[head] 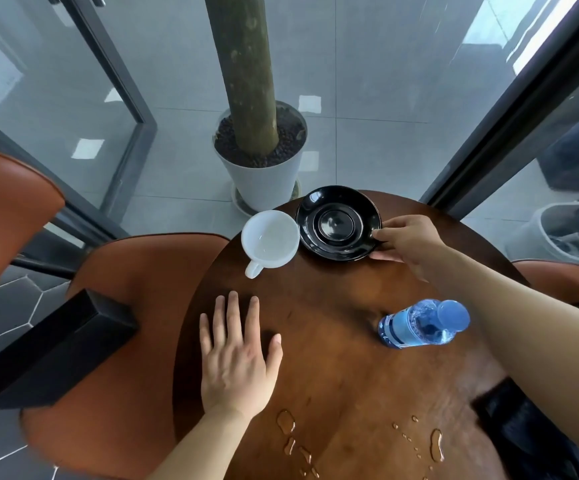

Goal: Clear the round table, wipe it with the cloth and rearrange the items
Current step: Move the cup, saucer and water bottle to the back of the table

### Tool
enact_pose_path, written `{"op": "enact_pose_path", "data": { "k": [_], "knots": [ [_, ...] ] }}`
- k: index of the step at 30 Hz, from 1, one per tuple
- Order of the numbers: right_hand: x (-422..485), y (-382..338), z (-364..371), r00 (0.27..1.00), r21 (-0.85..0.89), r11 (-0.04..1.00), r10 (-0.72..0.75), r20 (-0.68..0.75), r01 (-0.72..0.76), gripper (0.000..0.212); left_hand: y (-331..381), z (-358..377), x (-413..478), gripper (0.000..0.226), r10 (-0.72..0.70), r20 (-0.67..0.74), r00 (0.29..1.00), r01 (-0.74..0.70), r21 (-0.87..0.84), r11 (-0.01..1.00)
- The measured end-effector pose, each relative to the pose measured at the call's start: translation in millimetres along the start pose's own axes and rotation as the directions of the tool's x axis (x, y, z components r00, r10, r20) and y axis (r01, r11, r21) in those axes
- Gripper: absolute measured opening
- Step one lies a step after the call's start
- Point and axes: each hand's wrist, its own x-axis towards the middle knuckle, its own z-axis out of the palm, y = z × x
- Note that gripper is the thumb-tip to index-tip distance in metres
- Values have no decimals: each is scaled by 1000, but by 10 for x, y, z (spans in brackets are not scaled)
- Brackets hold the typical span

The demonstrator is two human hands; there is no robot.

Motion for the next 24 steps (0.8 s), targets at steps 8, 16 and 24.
{"op": "enact_pose_path", "data": {
  "k": [8, 16, 24],
  "knots": [
    [-136, 60, -171, 999, 65, 998, -4, 42, 2, 26, 10, -14, 2, 68, 2, 1, 1000, -2, 1, 1000],
    [-1007, 515, -772, 933, -476, 804, -329, 143, 356, 48, 14, -17, -2, 69, 1, 12, 1000, -1, 4, 1000],
    [-1399, 933, -544, 916, -335, 854, -359, 178, 399, 83, 24, -4, 4, 69, -5, -5, 1000, 5, 4, 1000]
  ]
}}
